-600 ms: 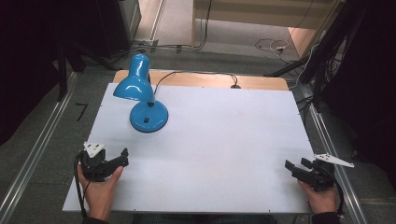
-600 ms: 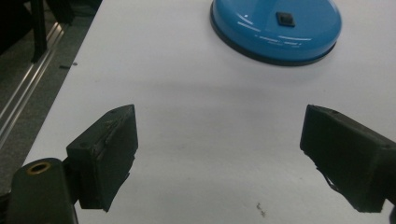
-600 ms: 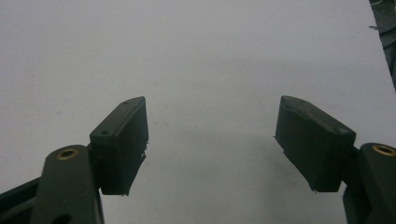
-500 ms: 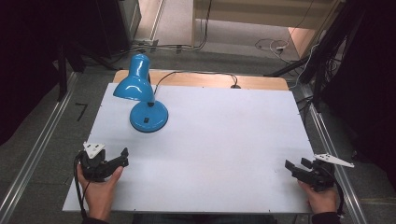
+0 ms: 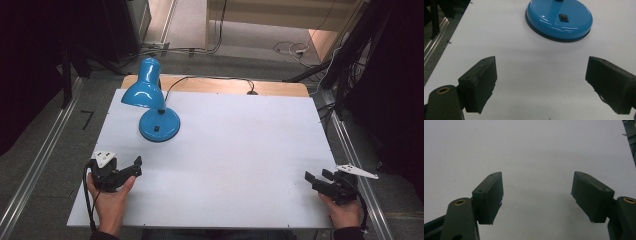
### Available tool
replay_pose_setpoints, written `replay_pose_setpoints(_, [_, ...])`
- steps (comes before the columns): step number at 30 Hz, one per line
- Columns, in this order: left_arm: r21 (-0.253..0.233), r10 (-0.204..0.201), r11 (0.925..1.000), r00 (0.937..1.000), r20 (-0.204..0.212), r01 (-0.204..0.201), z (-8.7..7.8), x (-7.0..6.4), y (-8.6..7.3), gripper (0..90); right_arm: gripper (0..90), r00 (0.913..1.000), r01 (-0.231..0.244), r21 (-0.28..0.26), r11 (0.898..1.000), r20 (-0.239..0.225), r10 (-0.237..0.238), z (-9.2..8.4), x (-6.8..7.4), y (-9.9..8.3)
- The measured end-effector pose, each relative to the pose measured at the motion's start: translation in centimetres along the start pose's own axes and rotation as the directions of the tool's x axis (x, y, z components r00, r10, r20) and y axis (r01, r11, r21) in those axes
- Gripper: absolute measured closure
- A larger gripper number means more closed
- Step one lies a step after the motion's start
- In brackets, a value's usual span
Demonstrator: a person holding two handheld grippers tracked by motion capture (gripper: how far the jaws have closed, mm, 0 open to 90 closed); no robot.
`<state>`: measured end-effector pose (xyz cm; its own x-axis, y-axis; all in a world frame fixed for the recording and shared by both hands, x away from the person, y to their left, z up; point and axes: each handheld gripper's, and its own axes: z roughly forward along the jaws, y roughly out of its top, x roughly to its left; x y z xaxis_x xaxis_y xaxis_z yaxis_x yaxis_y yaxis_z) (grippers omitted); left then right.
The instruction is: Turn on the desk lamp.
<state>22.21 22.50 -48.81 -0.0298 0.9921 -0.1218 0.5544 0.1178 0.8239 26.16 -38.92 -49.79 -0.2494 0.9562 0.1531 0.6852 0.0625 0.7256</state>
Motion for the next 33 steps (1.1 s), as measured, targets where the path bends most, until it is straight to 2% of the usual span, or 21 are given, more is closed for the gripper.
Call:
replay_pose_setpoints(9, [-0.011,-0.001,0.9999,1.0,-0.008,0.001,0.4,-0.3,0.5,13.0,24.0,1.0,0.001,-0.001,1.0,-0.001,-0.001,0.1,0.0,0.0])
replay_pose_setpoints(12, [-0.006,-0.003,1.0,0.9999,0.013,0.003,0.8,-0.5,0.9,12.4,24.0,1.0,0.001,-0.001,1.0,-0.001,-0.001,0.1,0.0,0.0])
replay_pose_setpoints(15, [-0.002,-0.005,1.0,0.9999,0.016,0.005,1.1,-0.5,1.1,12.1,24.0,1.0,-0.001,0.0,1.0,0.0,0.001,0.1,0.0,0.0])
replay_pose_setpoints(23, [-0.022,-0.01,0.9997,0.9999,0.004,0.01,1.4,-0.5,1.5,13.3,24.0,1.0,0.001,0.002,1.0,0.0,-0.001,0.1,0.0,0.0])
replay_pose_setpoints(33, [-0.032,-0.02,0.9993,0.9997,0.015,0.021,2.2,-0.7,2.0,15.6,24.0,1.0,-0.001,0.001,1.0,0.001,0.001,0.1,0.0,0.0])
